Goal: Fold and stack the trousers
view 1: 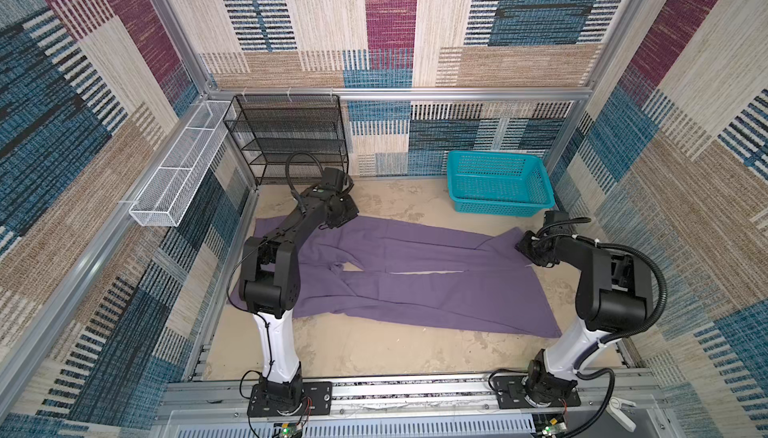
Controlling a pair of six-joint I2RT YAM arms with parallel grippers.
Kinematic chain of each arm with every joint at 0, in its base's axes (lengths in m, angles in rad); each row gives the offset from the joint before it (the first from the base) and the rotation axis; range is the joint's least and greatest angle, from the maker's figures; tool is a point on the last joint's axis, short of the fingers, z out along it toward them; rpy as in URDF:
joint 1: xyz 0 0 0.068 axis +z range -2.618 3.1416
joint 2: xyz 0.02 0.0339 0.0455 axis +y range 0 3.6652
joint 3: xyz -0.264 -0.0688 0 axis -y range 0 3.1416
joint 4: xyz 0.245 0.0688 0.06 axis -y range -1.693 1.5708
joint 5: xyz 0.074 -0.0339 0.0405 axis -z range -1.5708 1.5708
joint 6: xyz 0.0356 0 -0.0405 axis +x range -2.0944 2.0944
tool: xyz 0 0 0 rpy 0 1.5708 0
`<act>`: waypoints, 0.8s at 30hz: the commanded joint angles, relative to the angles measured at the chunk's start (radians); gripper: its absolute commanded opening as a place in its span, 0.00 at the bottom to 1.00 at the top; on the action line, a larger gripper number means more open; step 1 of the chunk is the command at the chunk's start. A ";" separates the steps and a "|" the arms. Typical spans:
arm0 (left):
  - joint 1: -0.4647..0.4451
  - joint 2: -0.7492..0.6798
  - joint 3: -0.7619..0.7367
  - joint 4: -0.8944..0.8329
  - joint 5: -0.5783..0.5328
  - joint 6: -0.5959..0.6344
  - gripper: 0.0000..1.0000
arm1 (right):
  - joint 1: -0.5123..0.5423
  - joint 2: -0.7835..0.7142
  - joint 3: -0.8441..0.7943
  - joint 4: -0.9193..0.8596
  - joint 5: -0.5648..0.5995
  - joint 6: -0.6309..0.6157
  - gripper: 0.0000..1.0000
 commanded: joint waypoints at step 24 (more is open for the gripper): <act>-0.163 0.381 0.202 0.055 0.058 0.043 0.36 | -0.019 -0.101 -0.156 -0.042 0.067 0.009 0.03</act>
